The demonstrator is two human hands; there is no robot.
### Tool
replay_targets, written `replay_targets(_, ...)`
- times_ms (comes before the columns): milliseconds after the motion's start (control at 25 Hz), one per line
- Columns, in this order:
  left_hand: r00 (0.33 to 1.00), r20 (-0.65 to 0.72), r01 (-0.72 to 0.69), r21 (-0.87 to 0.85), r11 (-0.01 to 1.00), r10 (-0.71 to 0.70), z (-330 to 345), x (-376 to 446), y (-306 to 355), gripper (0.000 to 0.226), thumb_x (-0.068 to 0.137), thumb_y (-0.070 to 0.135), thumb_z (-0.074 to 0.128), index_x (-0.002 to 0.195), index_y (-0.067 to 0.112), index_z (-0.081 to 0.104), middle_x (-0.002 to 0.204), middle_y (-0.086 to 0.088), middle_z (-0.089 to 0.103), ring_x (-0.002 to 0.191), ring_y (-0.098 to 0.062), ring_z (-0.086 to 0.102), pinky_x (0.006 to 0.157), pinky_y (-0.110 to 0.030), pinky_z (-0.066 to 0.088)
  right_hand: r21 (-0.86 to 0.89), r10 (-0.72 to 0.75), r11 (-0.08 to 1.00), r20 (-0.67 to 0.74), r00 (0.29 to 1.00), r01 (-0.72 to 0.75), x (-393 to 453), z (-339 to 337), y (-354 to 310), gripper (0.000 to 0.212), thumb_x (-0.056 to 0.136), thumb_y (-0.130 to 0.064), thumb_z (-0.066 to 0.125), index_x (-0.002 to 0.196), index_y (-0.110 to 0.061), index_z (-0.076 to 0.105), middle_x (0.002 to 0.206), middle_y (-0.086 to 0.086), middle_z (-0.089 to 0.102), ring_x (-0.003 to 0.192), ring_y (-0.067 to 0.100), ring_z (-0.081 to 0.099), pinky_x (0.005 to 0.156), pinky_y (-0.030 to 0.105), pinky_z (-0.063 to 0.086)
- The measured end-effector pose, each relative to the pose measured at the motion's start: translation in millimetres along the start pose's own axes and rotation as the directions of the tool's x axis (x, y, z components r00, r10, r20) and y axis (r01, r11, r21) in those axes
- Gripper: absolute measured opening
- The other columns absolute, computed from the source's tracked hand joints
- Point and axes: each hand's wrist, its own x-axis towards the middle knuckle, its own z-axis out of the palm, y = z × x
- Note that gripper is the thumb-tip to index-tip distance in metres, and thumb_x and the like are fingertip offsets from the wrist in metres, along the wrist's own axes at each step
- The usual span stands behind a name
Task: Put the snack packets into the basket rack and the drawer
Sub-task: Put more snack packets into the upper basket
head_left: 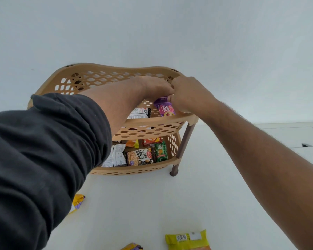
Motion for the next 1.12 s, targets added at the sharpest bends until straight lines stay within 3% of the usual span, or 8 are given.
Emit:
replay_targets(80,1.0,0.002,0.011,-0.029,1.0,-0.011,-6.1,-8.0,3.3,0.046,0.083,-0.008,0.066,0.078,0.036,0.052,0.075,0.019,0.039,0.071,-0.013,0.041,0.074,-0.033,0.036,0.016,-0.017,1.0,-0.056,0.998,0.018,-3.9,-1.6,1.2,0.007,0.095,-0.019,0.06,0.096,-0.012,0.062,0.081,0.001,0.057,0.072,0.02,0.052,0.051,0.026,0.03)
replay_targets(160,0.999,-0.002,0.037,-0.058,0.998,-0.037,-9.3,-17.2,3.0,0.048,0.082,-0.009,0.066,0.112,0.028,0.06,0.097,0.012,0.053,0.089,-0.017,0.051,0.081,-0.036,0.046,0.028,-0.038,0.999,-0.123,0.992,0.042,-10.0,-2.9,0.7,0.016,0.096,-0.02,0.059,0.104,-0.01,0.067,0.089,0.005,0.064,0.079,0.022,0.055,0.059,0.027,0.037)
replay_targets(240,0.997,-0.033,0.066,-0.097,0.993,-0.07,-14.8,-25.8,4.3,0.057,0.081,-0.011,0.064,0.127,0.023,0.057,0.115,0.002,0.06,0.098,-0.021,0.058,0.087,-0.04,0.053,0.062,-0.043,0.996,-0.207,0.977,0.057,-20.0,-3.8,-0.3,0.021,0.096,-0.022,0.058,0.11,-0.013,0.069,0.101,0.008,0.07,0.088,0.025,0.06,0.072,0.032,0.046)
replay_targets(360,0.975,-0.156,0.118,-0.243,0.963,-0.158,-28.6,-51.3,11.9,0.048,0.081,-0.014,0.061,0.122,0.011,0.059,0.115,-0.002,0.064,0.095,-0.019,0.059,0.076,-0.028,0.052,0.131,-0.059,0.985,-0.349,0.935,0.111,-43.1,-1.5,-6.5,0.021,0.095,-0.03,0.058,0.108,-0.019,0.071,0.104,0.005,0.072,0.094,0.027,0.066,0.078,0.035,0.049)
replay_targets(640,0.85,-0.385,0.058,-0.61,0.79,-0.36,-32.8,-168.3,63.6,0.038,0.082,-0.007,0.049,0.111,0.014,0.061,0.11,-0.004,0.061,0.099,-0.019,0.059,0.084,-0.04,0.05,0.178,-0.139,0.952,-0.468,0.872,0.248,-107.0,27.7,-32.1,0.02,0.093,-0.036,0.062,0.096,-0.017,0.066,0.086,-0.006,0.064,0.078,0.014,0.056,0.067,0.029,0.037)
replay_targets(760,0.778,-0.468,-0.018,-0.684,0.73,-0.419,-22.0,-214.2,97.0,0.036,0.083,-0.009,0.05,0.108,0.012,0.063,0.104,-0.002,0.064,0.094,-0.012,0.06,0.079,-0.027,0.052,0.219,-0.166,0.932,-0.446,0.879,0.288,-140.3,50.0,-42.1,0.018,0.094,-0.034,0.063,0.094,-0.016,0.065,0.086,-0.005,0.063,0.076,0.014,0.055,0.064,0.031,0.043)
replay_targets(880,0.779,-0.429,-0.03,-0.754,0.656,-0.458,8.5,-254.2,135.7,0.036,0.084,-0.01,0.048,0.107,0.013,0.064,0.101,0.001,0.064,0.094,-0.01,0.061,0.078,-0.017,0.049,0.243,-0.23,0.917,-0.329,0.916,0.318,-178.7,82.5,-45.5,0.014,0.093,-0.033,0.062,0.093,-0.019,0.063,0.085,-0.009,0.059,0.076,0.015,0.056,0.062,0.032,0.042)
replay_targets(1120,0.881,-0.046,0.208,-0.856,0.474,-0.47,111.1,-299.3,207.6,0.024,0.096,0.006,0.056,0.113,0.021,0.062,0.105,0.011,0.062,0.096,-0.001,0.057,0.079,-0.013,0.044,0.311,-0.298,0.911,0.048,0.953,0.269,-249.8,152.8,-25.5,0.021,0.095,-0.039,0.063,0.109,-0.024,0.064,0.089,-0.013,0.059,0.084,0.012,0.06,0.075,0.036,0.051)
